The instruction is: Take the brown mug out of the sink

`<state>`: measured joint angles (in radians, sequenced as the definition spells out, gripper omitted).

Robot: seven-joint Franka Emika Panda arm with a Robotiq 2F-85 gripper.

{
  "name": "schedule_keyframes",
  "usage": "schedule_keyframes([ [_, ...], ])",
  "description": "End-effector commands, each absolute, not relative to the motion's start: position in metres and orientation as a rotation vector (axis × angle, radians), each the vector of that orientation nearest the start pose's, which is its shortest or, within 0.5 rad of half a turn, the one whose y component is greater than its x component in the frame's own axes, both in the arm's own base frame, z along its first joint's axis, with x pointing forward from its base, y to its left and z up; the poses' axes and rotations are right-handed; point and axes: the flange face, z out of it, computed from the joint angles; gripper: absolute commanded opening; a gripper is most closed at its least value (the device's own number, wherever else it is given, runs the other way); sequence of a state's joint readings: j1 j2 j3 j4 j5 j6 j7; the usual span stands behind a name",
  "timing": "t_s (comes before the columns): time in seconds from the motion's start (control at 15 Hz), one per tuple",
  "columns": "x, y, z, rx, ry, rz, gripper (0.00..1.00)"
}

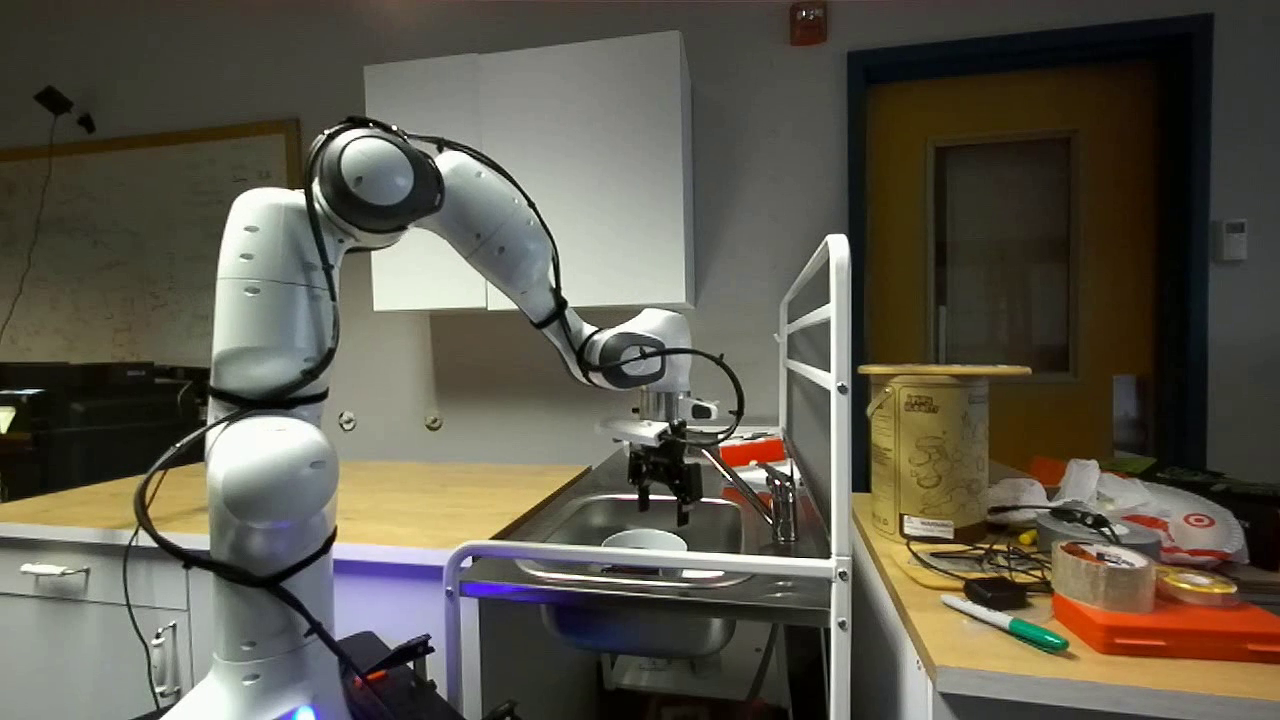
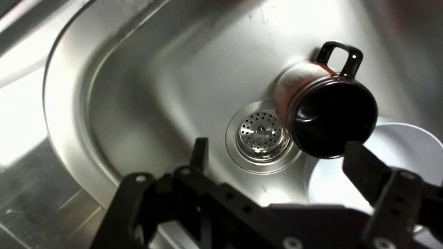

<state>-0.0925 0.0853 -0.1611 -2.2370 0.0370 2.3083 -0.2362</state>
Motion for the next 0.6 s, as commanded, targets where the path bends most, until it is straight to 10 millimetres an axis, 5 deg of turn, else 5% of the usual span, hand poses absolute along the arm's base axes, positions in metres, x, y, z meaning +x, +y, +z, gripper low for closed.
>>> schedule_keyframes([
  [0.0,0.544,-0.112,0.316,-3.101,-0.006,0.116,1.00],
  [0.27,0.553,-0.085,0.288,-3.100,-0.106,0.230,1.00],
  [0.53,0.544,-0.080,0.252,-3.105,-0.176,0.371,1.00],
])
